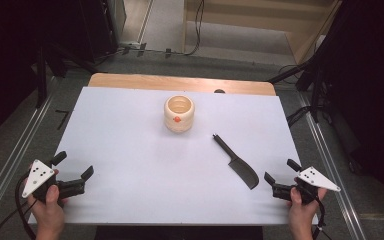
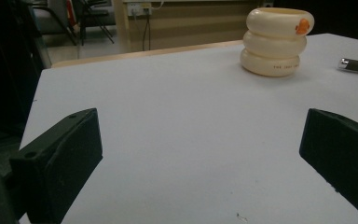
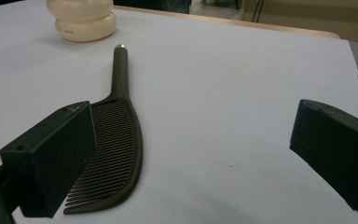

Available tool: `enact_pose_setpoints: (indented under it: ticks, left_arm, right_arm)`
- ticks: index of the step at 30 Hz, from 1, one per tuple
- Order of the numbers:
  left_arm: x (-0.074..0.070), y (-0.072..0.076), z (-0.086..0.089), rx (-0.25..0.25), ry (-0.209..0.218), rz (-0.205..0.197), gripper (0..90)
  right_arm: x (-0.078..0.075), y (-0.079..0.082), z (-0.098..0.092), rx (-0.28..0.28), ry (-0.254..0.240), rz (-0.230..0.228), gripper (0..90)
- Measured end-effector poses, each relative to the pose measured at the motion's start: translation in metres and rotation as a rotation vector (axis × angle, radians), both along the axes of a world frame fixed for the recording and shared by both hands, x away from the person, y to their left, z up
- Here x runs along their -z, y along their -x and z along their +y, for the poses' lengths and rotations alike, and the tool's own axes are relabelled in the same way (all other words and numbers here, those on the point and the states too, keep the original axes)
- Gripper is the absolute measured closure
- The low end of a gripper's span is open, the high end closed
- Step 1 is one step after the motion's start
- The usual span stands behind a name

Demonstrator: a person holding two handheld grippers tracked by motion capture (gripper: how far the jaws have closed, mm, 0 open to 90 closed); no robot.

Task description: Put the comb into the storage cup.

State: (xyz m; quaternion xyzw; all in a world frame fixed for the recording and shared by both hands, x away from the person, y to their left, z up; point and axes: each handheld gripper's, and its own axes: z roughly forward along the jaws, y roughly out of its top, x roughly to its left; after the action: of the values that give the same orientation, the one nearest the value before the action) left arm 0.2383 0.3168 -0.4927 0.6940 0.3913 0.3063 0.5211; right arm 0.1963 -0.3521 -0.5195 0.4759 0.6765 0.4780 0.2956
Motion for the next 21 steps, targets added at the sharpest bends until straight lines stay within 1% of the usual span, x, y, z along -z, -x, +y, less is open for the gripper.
enact_pose_setpoints:
  ticks: [3, 6, 8, 9, 10, 11, 12, 14, 16, 18, 19, 20, 21]
  left_arm:
    - [0.002, 0.001, 0.001, 0.001, 0.024, 0.004, 0.0]
    - [0.003, 0.001, 0.005, -0.007, 0.062, 0.010, 0.0]
    - [0.002, 0.003, 0.007, -0.022, 0.072, 0.008, 0.0]
    - [0.003, 0.003, 0.007, -0.026, 0.078, 0.004, 0.0]
    - [0.003, 0.003, 0.007, -0.028, 0.080, 0.004, 0.0]
    - [0.003, 0.003, 0.007, -0.028, 0.079, 0.003, 0.0]
    - [0.003, 0.003, 0.008, -0.022, 0.079, 0.004, 0.0]
    - [0.003, 0.003, 0.007, -0.017, 0.077, 0.005, 0.0]
    - [0.003, 0.004, 0.007, -0.014, 0.076, 0.001, 0.0]
    - [0.003, 0.004, 0.007, -0.019, 0.076, 0.004, 0.0]
    - [0.003, 0.004, 0.007, -0.020, 0.077, 0.006, 0.0]
    - [0.003, 0.004, 0.008, -0.019, 0.078, 0.006, 0.0]
    - [0.003, 0.004, 0.008, -0.018, 0.079, 0.008, 0.0]
  right_arm:
    - [-0.002, 0.000, 0.001, -0.002, 0.004, 0.009, 0.0]
    - [-0.006, 0.000, 0.002, -0.034, -0.002, 0.025, 0.0]
    - [-0.010, 0.000, 0.004, -0.060, -0.013, 0.028, 0.0]
    - [-0.013, 0.000, 0.006, -0.068, -0.015, 0.027, 2.1]
    - [-0.016, 0.000, 0.007, -0.067, -0.010, 0.018, 9.7]
    - [-0.020, 0.000, 0.009, -0.065, -0.003, 0.010, 11.8]
    - [-0.024, -0.001, 0.011, -0.076, 0.007, 0.014, 11.8]
    - [-0.030, -0.004, 0.015, -0.081, 0.026, 0.041, 13.7]
    - [-0.034, -0.008, 0.019, -0.084, 0.033, 0.073, 18.9]
    - [-0.036, -0.012, 0.023, -0.115, 0.030, 0.083, 21.8]
    - [-0.037, -0.014, 0.025, -0.123, 0.042, 0.093, 24.1]
    - [-0.038, -0.017, 0.029, -0.126, 0.048, 0.104, 28.3]
    - [-0.040, -0.019, 0.030, -0.142, 0.039, 0.108, 35.6]
